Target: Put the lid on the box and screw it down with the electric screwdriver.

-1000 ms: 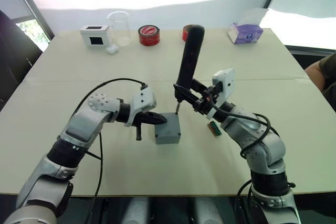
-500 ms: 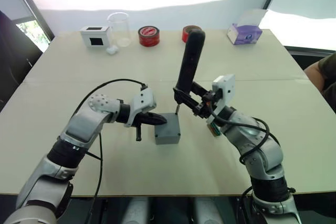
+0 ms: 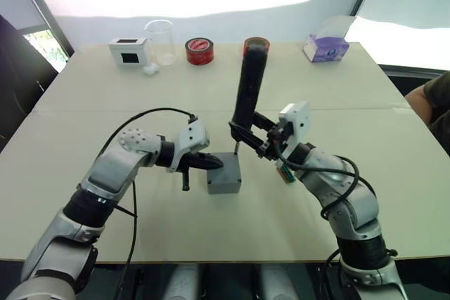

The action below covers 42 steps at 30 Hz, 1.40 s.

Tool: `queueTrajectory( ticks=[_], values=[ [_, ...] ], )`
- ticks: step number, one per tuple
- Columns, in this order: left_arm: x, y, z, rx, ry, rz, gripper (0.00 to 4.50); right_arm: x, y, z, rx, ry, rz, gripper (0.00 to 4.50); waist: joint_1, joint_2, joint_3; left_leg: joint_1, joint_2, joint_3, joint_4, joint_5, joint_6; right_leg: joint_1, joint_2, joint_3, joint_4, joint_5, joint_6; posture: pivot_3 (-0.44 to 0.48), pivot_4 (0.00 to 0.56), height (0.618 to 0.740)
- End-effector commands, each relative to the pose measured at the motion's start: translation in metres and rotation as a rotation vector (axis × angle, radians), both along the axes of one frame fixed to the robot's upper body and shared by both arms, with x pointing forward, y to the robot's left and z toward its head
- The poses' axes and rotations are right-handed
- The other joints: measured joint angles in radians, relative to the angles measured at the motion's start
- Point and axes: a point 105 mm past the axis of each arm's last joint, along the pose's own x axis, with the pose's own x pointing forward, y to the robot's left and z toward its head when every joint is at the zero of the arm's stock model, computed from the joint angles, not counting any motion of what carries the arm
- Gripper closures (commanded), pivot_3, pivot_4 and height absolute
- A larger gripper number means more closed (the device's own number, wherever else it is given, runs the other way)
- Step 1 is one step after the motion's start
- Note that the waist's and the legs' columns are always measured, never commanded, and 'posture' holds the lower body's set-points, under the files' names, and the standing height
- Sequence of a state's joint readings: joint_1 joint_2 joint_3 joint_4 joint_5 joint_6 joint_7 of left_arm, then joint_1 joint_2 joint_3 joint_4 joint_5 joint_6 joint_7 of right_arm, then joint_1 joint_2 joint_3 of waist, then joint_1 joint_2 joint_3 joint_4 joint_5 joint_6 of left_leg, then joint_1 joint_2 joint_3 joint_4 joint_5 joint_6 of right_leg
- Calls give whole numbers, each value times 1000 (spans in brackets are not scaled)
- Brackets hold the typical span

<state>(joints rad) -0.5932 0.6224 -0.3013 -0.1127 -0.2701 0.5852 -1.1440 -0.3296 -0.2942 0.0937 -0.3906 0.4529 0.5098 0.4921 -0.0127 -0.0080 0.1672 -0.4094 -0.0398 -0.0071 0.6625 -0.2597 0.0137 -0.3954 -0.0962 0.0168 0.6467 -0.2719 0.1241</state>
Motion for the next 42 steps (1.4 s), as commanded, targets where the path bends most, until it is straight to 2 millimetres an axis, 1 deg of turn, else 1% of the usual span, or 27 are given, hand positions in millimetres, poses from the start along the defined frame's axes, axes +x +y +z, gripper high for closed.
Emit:
queueTrajectory(
  ticks=[1,17,30,31,34,37,39,42],
  values=[
    [-3,-2,-2,12,0,-4,4500,0,4,-41,-67,155,19,2772,0,-1,-1,0,0,0,0,0,0,0,0,0,0,0,0,0,150,740],
    [-3,-2,-2,9,-1,2,4500,1,4,-43,-66,165,31,2772,0,-1,-6,0,0,0,-1,0,0,0,0,0,-1,0,-1,0,150,740],
    [-4,-3,-4,6,8,0,4500,0,5,-37,-65,142,43,2772,0,-1,-6,1,0,0,-1,0,0,0,-1,0,-1,0,-1,0,150,740],
    [-4,-3,-4,6,9,0,4500,0,5,-32,-56,126,42,2772,0,-1,-6,1,0,0,-1,0,0,0,-1,0,-1,0,-1,0,150,740],
    [-1,-2,-7,11,0,9,4500,-1,7,-5,-13,37,58,2772,0,-1,-6,1,0,0,-2,0,0,0,-1,0,-1,0,-1,0,150,740],
    [-1,-3,-8,9,3,8,4500,-1,5,21,26,-13,61,2772,0,-1,-6,0,0,0,-2,0,0,0,-1,0,-1,0,-1,0,150,740],
    [-1,-3,-8,7,5,8,4500,-1,1,39,58,-24,59,2772,1,-1,-5,0,0,0,-2,0,0,0,-1,0,-1,0,-1,0,150,740],
    [-3,-3,-11,14,15,5,4500,-1,-3,55,75,-9,60,2772,1,-1,-4,-1,0,0,-2,0,0,-2,-2,0,-1,0,-1,0,150,740]
  ],
)
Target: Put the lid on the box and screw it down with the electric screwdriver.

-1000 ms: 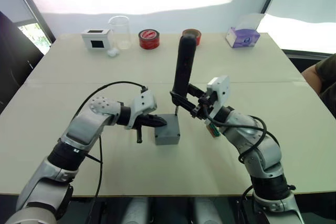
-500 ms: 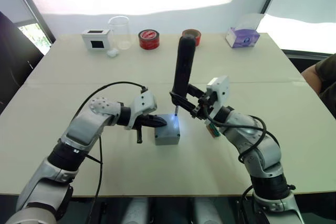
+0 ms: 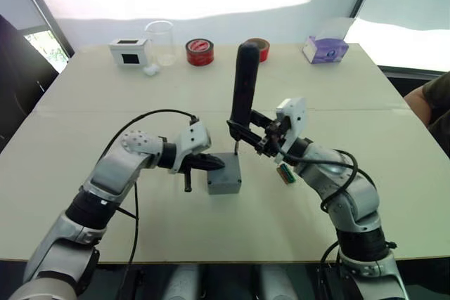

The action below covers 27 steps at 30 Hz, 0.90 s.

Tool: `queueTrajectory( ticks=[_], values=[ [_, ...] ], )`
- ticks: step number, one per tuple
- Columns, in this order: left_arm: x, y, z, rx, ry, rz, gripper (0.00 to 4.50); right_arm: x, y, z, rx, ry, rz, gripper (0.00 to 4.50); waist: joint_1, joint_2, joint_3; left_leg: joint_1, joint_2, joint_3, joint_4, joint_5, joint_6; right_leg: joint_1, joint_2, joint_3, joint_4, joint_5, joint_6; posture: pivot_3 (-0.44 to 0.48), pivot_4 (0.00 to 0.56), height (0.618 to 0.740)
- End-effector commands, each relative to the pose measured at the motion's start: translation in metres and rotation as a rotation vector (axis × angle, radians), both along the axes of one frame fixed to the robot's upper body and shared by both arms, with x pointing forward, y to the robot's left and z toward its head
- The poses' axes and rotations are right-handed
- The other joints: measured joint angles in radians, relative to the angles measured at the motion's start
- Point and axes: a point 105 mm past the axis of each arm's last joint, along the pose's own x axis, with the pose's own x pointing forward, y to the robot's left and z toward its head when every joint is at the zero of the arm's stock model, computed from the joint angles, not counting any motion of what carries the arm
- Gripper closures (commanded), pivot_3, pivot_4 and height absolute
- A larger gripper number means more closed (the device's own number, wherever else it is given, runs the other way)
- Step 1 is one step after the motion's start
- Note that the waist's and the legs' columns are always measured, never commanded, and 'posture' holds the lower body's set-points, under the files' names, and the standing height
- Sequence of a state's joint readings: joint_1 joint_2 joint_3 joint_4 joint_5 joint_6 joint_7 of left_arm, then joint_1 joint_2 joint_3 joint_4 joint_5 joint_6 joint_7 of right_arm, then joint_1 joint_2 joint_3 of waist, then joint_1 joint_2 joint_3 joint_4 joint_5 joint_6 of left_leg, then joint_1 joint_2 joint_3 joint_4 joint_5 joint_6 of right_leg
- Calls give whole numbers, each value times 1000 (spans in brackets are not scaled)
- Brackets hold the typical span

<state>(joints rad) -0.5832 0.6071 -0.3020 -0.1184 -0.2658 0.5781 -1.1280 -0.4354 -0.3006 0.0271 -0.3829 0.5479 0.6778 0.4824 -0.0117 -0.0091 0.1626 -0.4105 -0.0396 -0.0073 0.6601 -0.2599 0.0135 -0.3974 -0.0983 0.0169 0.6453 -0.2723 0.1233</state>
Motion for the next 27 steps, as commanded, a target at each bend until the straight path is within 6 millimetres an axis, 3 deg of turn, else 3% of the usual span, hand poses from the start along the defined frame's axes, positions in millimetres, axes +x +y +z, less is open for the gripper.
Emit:
queueTrajectory(
  ticks=[1,3,6,12,16,19,23,27],
  values=[
    [-2,1,-10,27,20,6,4500,-11,-2,41,54,-70,31,2772,1,0,0,-1,0,0,0,0,0,-1,-1,0,0,0,0,0,150,740],
    [0,1,-9,18,12,19,4500,-10,-4,47,49,-51,17,2772,1,0,0,-1,0,0,-1,0,0,-1,-2,0,-1,0,0,0,150,740],
    [10,-2,9,-101,0,104,4500,-7,-13,70,-1,-59,-44,2772,1,1,1,-1,-1,0,-3,0,0,-2,-4,0,-1,0,0,0,150,740],
    [30,0,68,-422,-95,215,4500,3,-38,102,1,-57,-147,2772,1,1,2,-18,-1,-1,-1,1,-2,-19,-4,-1,2,0,0,0,150,740],
    [28,2,79,-428,-86,206,4500,12,-65,116,19,-50,-253,2772,-1,1,2,-19,-2,0,0,1,-2,-19,-3,-1,2,0,0,0,150,740],
    [18,-2,83,-389,-70,145,4500,18,-93,102,-43,51,-347,2772,2,1,2,-19,-2,1,0,1,-2,-19,-2,-1,2,0,0,0,150,740],
    [-18,-9,80,-289,-45,-88,4500,5,-141,41,-297,395,-415,2772,5,1,2,-19,-2,0,1,0,0,-16,-2,-2,1,0,0,0,150,740],
    [-32,-3,57,-70,-41,-214,4500,-16,-186,-2,-326,725,-455,2772,-3,4,3,-19,-2,2,1,-1,2,-16,-4,-1,-2,0,0,0,150,740]
  ],
)
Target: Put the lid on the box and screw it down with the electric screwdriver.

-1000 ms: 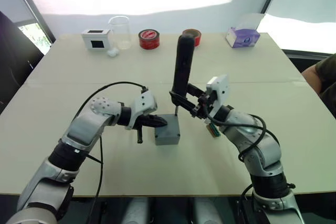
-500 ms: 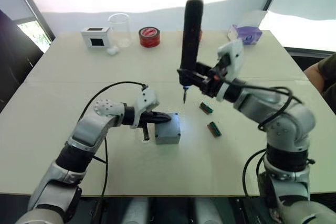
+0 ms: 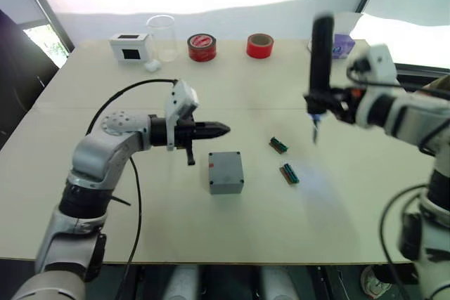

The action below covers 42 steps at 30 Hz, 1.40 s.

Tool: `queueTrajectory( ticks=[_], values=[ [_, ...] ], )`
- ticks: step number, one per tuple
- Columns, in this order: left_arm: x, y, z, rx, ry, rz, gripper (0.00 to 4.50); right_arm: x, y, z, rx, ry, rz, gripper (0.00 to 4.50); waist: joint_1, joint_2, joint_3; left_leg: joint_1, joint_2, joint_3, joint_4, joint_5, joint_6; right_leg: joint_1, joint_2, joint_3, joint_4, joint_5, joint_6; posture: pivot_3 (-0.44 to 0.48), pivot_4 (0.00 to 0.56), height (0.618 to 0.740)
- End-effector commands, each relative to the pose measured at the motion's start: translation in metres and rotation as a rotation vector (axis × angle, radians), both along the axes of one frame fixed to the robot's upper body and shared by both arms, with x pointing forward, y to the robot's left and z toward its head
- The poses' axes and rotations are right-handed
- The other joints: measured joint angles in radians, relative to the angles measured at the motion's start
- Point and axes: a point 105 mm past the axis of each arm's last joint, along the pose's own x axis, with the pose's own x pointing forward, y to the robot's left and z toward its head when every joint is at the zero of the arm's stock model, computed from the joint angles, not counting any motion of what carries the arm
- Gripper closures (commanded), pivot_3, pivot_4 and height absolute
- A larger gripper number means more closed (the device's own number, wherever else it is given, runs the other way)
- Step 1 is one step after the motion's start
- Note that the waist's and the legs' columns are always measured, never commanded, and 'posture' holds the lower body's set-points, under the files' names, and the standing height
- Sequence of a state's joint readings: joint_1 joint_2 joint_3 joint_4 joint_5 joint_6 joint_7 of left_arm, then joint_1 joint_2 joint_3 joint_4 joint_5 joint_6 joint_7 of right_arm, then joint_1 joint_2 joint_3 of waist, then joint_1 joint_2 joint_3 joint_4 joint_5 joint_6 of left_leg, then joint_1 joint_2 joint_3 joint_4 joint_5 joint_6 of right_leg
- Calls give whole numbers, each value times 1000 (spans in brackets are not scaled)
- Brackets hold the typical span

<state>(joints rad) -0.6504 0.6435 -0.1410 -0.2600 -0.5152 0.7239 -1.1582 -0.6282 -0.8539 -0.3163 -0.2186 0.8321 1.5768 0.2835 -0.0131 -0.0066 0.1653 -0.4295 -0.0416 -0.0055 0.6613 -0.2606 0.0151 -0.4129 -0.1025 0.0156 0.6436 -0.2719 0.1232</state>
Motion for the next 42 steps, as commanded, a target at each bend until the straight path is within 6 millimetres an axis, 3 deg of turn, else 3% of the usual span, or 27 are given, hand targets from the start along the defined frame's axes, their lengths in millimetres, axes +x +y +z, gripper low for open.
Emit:
queueTrajectory(
  ticks=[1,3,7,28,29,34,39,42],
  values=[
    [-15,-1,-14,163,-58,-139,4500,-22,-24,-8,67,154,4,2772,0,3,2,0,0,1,0,0,0,0,0,0,0,0,0,0,150,740],
    [-14,-3,-17,197,-94,-172,4500,-33,-30,-24,94,265,7,2772,0,4,3,1,0,1,0,0,0,0,1,0,0,0,0,0,150,740],
    [-17,-12,-18,190,-120,-215,4500,-36,-32,-41,116,356,-5,2772,-7,4,3,2,2,1,0,0,0,1,3,1,0,0,0,0,150,740],
    [-21,-16,-23,143,-98,-161,4500,-28,-45,-71,63,494,-95,2772,2,3,4,2,2,0,2,0,0,2,5,0,1,0,1,0,150,740],
    [-20,-16,-23,144,-97,-159,4500,-28,-46,-72,57,492,-97,1757,2,3,4,2,2,0,3,0,0,3,5,0,1,0,1,0,150,740],
    [-19,-15,-22,142,-96,-150,4500,-27,-47,-73,43,475,-97,160,3,1,3,4,2,0,3,0,0,4,5,0,0,0,1,0,150,740],
    [-7,-8,-18,117,-91,-80,4500,-20,-53,-63,-7,391,-105,19,5,-1,3,4,2,-1,4,0,0,5,5,0,0,0,1,0,150,740],
    [5,3,-10,85,-84,4,4500,-8,-51,-36,-56,257,-79,19,3,0,3,4,2,-1,4,0,0,5,5,0,1,0,1,0,150,740]
  ],
)
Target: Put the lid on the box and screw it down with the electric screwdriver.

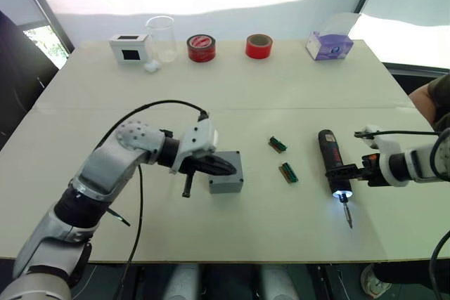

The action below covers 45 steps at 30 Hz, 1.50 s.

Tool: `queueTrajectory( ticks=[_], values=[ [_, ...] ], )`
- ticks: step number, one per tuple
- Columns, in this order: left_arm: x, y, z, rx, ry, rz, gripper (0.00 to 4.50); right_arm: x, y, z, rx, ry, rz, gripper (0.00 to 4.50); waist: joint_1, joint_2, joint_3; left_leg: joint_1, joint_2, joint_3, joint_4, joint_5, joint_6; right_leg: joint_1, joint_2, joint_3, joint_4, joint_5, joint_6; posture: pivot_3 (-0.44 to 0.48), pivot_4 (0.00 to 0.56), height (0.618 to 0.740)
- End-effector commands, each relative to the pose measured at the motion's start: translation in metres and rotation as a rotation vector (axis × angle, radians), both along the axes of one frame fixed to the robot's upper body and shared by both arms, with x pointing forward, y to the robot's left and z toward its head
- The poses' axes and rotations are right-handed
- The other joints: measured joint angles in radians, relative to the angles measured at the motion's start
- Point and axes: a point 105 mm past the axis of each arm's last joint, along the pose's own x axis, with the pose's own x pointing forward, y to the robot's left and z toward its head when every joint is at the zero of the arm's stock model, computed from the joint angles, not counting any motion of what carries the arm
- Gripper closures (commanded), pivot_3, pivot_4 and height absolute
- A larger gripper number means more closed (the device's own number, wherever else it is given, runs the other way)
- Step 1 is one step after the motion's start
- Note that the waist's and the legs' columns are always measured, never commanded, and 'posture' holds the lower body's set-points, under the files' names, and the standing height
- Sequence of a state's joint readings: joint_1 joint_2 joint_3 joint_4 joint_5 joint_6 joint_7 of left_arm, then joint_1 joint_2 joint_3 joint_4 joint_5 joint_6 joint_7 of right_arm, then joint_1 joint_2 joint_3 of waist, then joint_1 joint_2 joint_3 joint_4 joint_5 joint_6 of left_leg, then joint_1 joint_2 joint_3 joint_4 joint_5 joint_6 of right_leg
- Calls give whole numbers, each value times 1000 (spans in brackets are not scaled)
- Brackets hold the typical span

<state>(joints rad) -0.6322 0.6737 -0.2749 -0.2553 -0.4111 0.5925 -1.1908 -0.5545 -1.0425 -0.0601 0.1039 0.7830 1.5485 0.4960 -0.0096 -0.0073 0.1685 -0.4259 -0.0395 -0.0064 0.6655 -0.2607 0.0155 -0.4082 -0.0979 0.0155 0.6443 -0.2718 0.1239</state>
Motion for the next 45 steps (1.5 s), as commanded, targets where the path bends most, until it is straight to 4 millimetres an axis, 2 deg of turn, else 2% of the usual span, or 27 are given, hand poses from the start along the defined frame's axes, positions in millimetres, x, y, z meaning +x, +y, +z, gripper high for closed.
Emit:
queueTrajectory(
  ticks=[1,5,8,10,13,16,18,22,27,33,38,41,45],
  values=[
    [15,15,18,-60,-25,99,4500,17,-1,46,-76,-215,37,19,-2,1,0,0,0,0,0,0,0,-1,0,0,0,0,0,0,150,740],
    [27,30,27,-91,-29,188,4500,30,13,83,-109,-386,105,19,-4,2,1,0,0,0,0,0,0,-2,0,0,1,0,0,0,150,740],
    [35,43,25,-93,-22,263,4500,28,45,95,-94,-483,260,19,-3,1,1,0,0,0,-1,0,0,-2,1,0,1,0,0,0,150,740],
    [37,50,19,-79,-5,297,4500,18,75,93,-45,-521,406,19,-1,1,1,-1,0,0,-1,0,0,-2,0,0,1,0,0,0,150,740],
    [34,63,-1,-25,36,350,4500,-12,131,72,83,-552,676,19,-2,0,1,0,0,0,-1,0,0,-1,0,0,0,0,0,0,150,740],
    [31,71,-17,32,53,377,4500,-31,156,57,153,-549,800,19,0,0,1,-1,0,-1,-2,0,0,-2,0,0,1,0,0,0,150,740],
    [27,71,-27,53,73,380,4500,-36,167,43,169,-532,841,19,2,0,1,-1,0,-1,-1,0,0,-2,-1,0,1,0,0,0,150,740],
    [26,60,-43,52,94,378,4500,-33,180,10,133,-485,892,19,4,-1,1,0,0,-1,0,0,0,0,-1,0,1,0,0,0,150,740],
    [25,47,-53,63,99,348,4500,-34,188,-6,118,-468,941,19,0,-1,1,0,-1,-1,0,0,0,-2,-1,0,1,0,0,0,150,740],
    [31,40,-55,58,91,333,4500,-36,197,-10,133,-469,967,19,2,-1,1,0,0,-1,0,0,-1,-1,-1,0,1,0,0,0,150,740],
    [40,26,-61,44,83,303,4500,-43,212,-6,232,-469,969,19,5,-2,1,0,-1,-1,0,0,-1,-1,-1,-1,2,0,0,0,150,740],
    [45,20,-59,34,68,295,4500,-52,214,-6,250,-453,1002,19,6,-1,1,0,-1,-1,0,0,-1,-1,-1,-1,2,0,0,0,150,740],
    [63,22,-61,53,17,370,4500,-54,210,-6,217,-448,1016,19,12,-2,1,0,-1,-1,0,0,-1,-1,-1,-1,2,0,0,0,150,740]
  ],
)
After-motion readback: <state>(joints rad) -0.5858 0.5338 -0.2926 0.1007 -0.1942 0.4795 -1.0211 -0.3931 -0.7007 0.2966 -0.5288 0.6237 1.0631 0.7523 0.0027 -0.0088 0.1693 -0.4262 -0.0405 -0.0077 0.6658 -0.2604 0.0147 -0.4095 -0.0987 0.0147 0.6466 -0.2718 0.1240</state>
